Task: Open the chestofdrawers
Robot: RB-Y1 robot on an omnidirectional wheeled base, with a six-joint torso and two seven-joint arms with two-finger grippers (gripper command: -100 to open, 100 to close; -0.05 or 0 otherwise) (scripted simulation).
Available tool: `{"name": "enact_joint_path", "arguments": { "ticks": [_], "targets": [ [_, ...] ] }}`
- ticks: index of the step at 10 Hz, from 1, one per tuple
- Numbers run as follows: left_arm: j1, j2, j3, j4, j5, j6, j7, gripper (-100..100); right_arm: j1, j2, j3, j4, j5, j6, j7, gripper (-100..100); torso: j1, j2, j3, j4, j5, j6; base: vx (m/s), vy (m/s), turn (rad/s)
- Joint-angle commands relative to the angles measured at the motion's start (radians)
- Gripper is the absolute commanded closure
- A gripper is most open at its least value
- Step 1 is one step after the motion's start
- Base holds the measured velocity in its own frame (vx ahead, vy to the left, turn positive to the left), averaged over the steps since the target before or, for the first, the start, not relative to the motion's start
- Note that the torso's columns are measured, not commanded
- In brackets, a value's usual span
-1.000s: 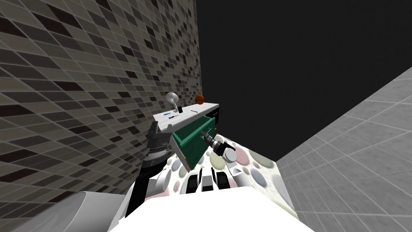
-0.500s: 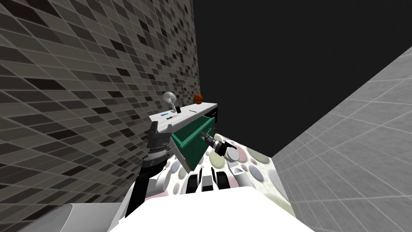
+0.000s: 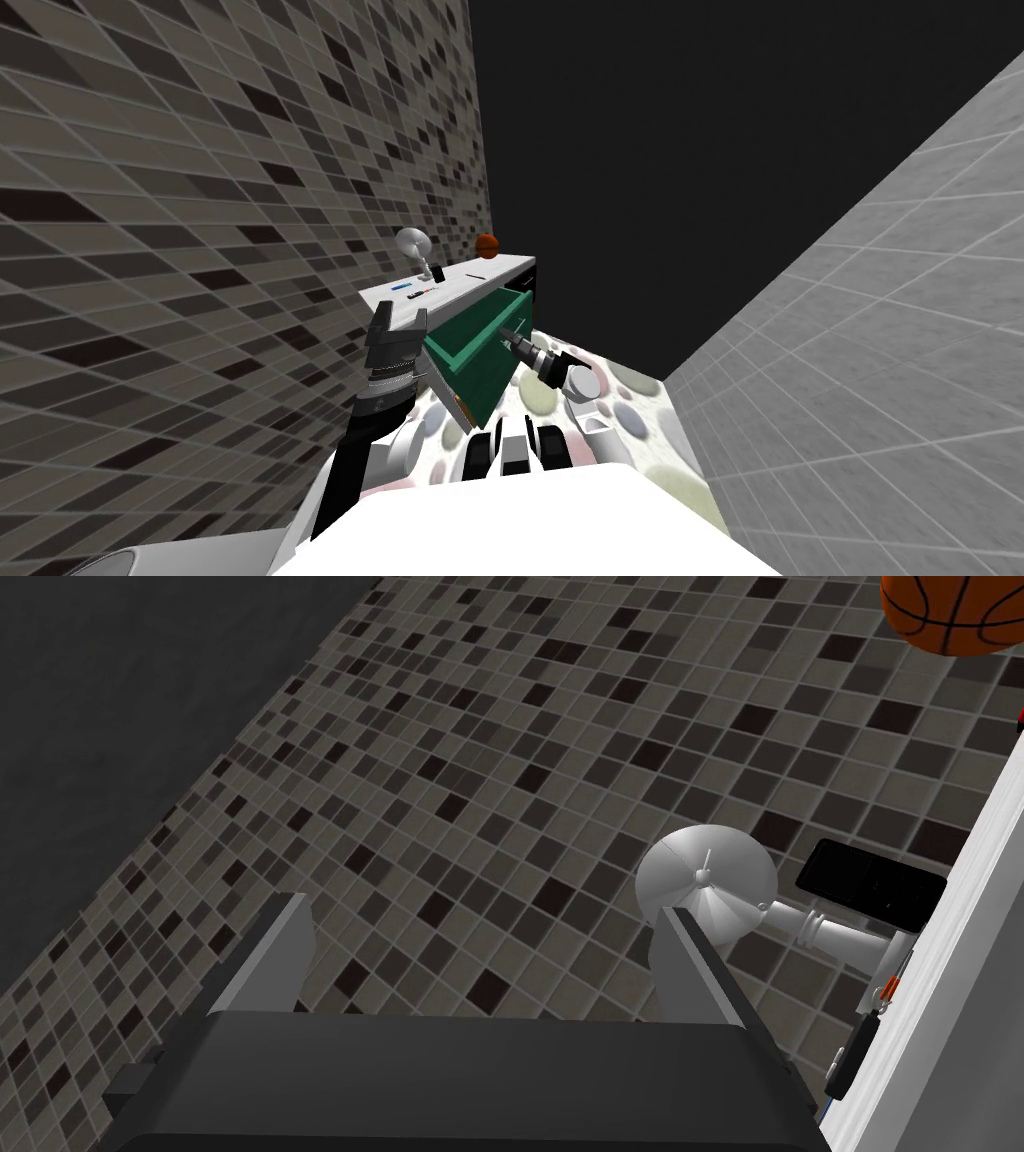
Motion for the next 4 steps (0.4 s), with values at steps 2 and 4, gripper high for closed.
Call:
{"name": "enact_joint_path", "arguments": {
  "ticks": [2, 4],
  "targets": [
    [0.000, 0.000, 0.000, 0.000, 0.000, 0.000, 0.000, 0, 0.001, -0.001, -0.001, 0.002, 0.001, -0.001, 0.000, 0, 0.000, -0.002, -0.001, -0.001, 0.000, 0.000, 0.000, 0.000, 0.000],
    [0.000, 0.000, 0.000, 0.000, 0.000, 0.000, 0.000, 0, 0.002, -0.002, -0.002, 0.003, 0.001, -0.001, 0.000, 0, 0.001, -0.004, -0.002, -0.002, 0.000, 0.000, 0.000, 0.000, 0.000]
  ]
}}
